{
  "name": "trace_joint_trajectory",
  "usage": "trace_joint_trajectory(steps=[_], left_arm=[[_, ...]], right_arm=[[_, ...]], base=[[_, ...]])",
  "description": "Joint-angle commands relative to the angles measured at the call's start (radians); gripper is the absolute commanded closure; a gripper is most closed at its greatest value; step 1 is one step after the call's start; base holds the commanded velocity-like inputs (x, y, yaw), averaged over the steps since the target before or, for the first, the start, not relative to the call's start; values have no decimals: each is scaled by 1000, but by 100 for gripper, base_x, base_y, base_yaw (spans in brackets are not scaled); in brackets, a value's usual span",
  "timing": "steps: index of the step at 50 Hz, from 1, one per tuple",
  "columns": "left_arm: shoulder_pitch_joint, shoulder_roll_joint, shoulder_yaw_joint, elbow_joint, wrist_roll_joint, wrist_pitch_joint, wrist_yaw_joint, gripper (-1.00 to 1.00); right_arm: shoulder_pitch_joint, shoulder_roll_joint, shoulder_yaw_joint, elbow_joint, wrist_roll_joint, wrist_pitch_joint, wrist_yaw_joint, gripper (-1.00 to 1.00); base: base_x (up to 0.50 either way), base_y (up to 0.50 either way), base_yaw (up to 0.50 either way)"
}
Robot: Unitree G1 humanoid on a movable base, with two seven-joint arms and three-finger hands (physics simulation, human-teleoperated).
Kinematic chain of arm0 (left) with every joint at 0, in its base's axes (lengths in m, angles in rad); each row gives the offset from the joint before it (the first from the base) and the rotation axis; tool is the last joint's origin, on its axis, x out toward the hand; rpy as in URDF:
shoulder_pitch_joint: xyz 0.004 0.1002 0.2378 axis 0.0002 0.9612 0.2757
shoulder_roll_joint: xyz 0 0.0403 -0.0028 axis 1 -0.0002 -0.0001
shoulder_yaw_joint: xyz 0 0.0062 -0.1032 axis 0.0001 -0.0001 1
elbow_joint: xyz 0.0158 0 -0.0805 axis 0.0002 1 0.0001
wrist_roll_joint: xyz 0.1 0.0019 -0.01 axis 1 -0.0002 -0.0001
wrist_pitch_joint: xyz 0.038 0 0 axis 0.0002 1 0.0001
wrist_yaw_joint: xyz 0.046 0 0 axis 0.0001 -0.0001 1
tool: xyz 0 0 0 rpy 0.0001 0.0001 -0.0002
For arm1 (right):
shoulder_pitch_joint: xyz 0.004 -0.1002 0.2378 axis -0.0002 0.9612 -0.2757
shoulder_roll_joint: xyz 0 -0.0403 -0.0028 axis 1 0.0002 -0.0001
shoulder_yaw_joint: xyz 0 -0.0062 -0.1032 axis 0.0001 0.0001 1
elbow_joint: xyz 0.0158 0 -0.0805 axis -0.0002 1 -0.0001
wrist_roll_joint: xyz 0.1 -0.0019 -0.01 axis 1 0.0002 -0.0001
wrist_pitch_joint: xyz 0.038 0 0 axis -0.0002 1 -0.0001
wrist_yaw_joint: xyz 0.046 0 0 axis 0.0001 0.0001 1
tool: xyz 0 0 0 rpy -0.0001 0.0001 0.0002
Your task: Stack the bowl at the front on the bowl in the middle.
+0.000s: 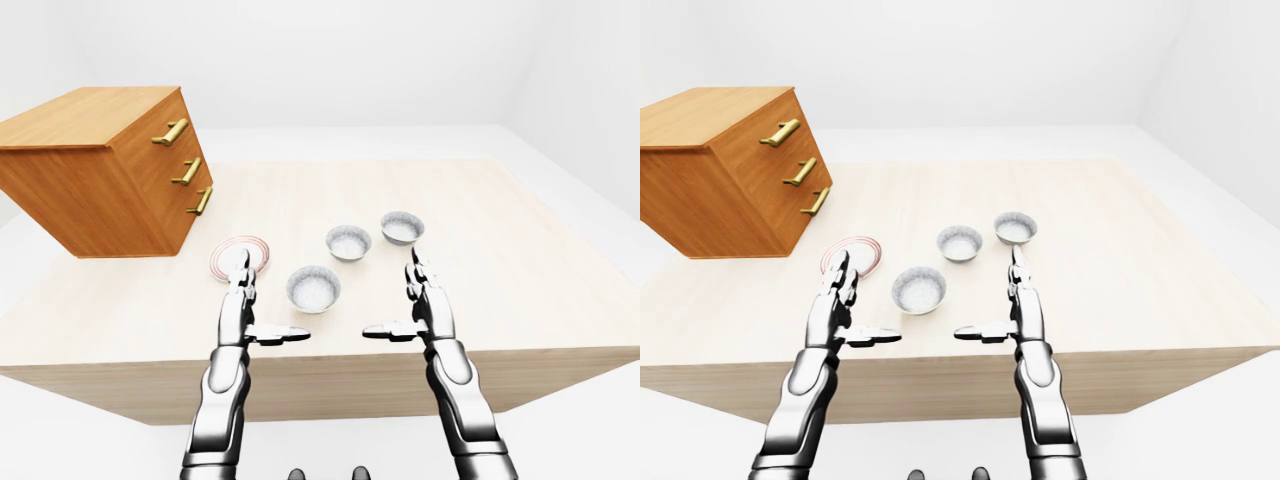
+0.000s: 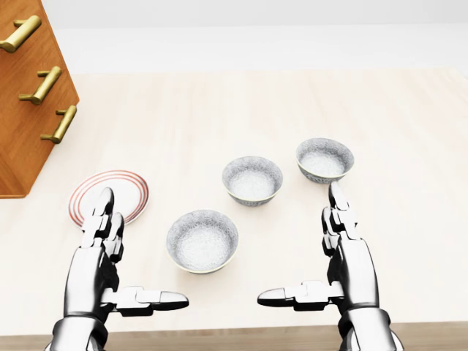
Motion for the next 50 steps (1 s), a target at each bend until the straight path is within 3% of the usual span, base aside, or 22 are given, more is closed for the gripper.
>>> trace_joint_trajectory(steps=[1,4,8,12,15,18,24,27,33,36,37,38,46,48,50], left_arm=[[-6,11,19,16,-3,-10,-22,-100],[1,10,17,5,3,-14,-23,-100],[-12,11,23,49,2,-42,-23,-100],[-11,12,24,38,1,-33,-22,-100],[-4,11,21,35,5,-42,-22,-100],[-7,11,21,43,6,-45,-23,-100],[-13,10,20,58,12,-56,-18,-100],[-13,10,19,55,13,-53,-17,-100],[-12,11,20,48,17,-53,-15,-100],[-19,14,25,41,16,-42,-13,-100],[-20,14,26,37,15,-37,-13,-100],[-21,15,28,23,12,-25,-12,-100],[-7,12,20,-55,24,16,-8,-100],[3,11,13,-121,31,56,-8,-100],[8,10,11,-155,34,76,-11,-100]], right_arm=[[6,-15,-19,-9,-7,2,32,-100],[13,-10,-8,-8,-23,-10,39,-100],[4,-5,3,1,-39,-15,36,-100],[3,-1,13,6,-54,-26,33,-100],[4,-1,17,22,-60,-43,34,-100],[3,-1,15,17,-58,-28,36,-100],[-2,-1,21,44,-76,-42,36,-100],[-3,-3,19,36,-80,-34,36,-100],[-28,-4,19,63,-110,-51,13,-100],[-50,-4,22,84,-151,-50,-18,-100],[-55,-5,31,71,-174,-31,-22,-100],[-56,-6,33,76,-188,-43,-29,-100],[-45,-4,60,0,-271,3,-27,-100],[-55,-7,61,-25,-313,24,-37,-100],[-58,-5,58,-52,-328,47,-33,-100]], base=[[0,0,0],[0,0,0],[0,0,0],[0,0,0],[0,0,0],[0,0,0],[-7,-38,0],[-10,-50,0],[-8,-39,0],[0,0,0],[0,0,0],[0,0,0],[0,0,0],[0,0,0],[0,0,0]])
